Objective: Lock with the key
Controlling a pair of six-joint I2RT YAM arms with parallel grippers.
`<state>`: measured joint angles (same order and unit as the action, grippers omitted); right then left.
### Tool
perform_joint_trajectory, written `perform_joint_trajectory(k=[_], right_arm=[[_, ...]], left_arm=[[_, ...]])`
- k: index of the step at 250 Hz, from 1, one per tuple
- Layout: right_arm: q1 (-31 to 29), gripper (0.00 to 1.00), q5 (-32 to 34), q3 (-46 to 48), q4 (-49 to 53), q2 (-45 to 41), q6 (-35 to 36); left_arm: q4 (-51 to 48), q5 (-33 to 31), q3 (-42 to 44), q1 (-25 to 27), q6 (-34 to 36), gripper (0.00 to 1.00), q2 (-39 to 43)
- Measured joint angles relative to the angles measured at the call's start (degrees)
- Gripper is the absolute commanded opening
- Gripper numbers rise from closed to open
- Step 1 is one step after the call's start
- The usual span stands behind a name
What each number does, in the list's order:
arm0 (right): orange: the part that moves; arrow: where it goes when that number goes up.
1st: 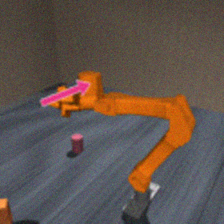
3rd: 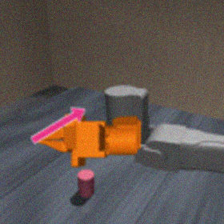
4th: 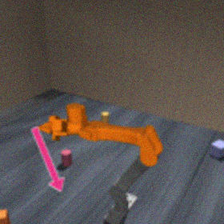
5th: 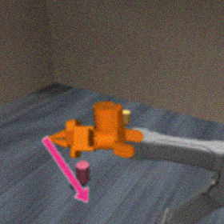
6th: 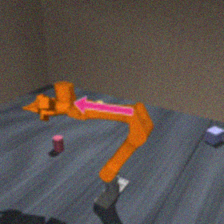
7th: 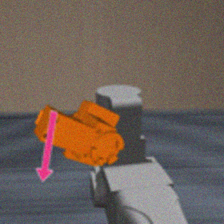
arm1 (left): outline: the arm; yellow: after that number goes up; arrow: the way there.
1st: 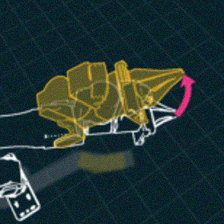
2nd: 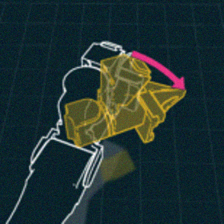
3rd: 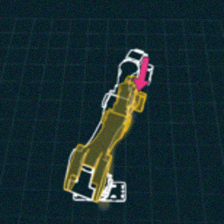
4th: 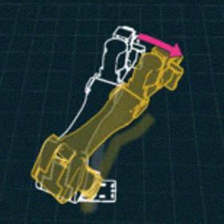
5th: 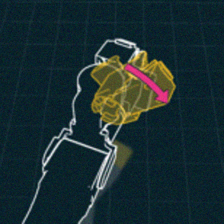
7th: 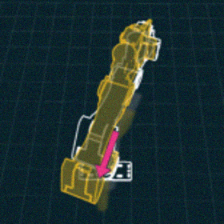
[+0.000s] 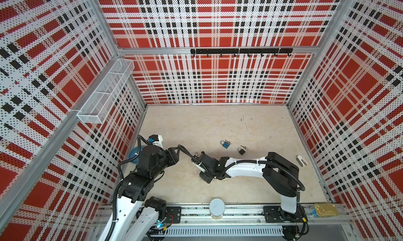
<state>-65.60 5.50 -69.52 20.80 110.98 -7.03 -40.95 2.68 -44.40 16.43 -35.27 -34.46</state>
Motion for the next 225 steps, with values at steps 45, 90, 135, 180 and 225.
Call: perform_joint_trajectory(k=[45,90,135,180,225], right_arm=[[-0.09,0.43,0.11,-0.11,0.24,0.09,0.00],[-0.33,0.43,0.13,-0.17,0.52,0.76,-0.02],[-0.37,0.31,0.22,-0.26,0.70,0.83,-0.04],[-0.59,0.20,0.81,-0.33,0.76,0.81,-0.07],[-0.52,0.16,1.09,0.20,0.42,0.28,-0.17]], left_arm=[[-0.09,0.31,0.00,-0.28,0.00,0.52,0.11],[-0.26,0.39,0.00,-0.37,-0.02,0.52,0.11],[-0.24,0.59,0.00,-0.72,-0.02,0.52,0.11],[-0.24,0.94,0.00,-0.92,0.00,0.52,0.09],[-0.22,1.44,0.00,-0.98,0.00,0.52,-0.50]])
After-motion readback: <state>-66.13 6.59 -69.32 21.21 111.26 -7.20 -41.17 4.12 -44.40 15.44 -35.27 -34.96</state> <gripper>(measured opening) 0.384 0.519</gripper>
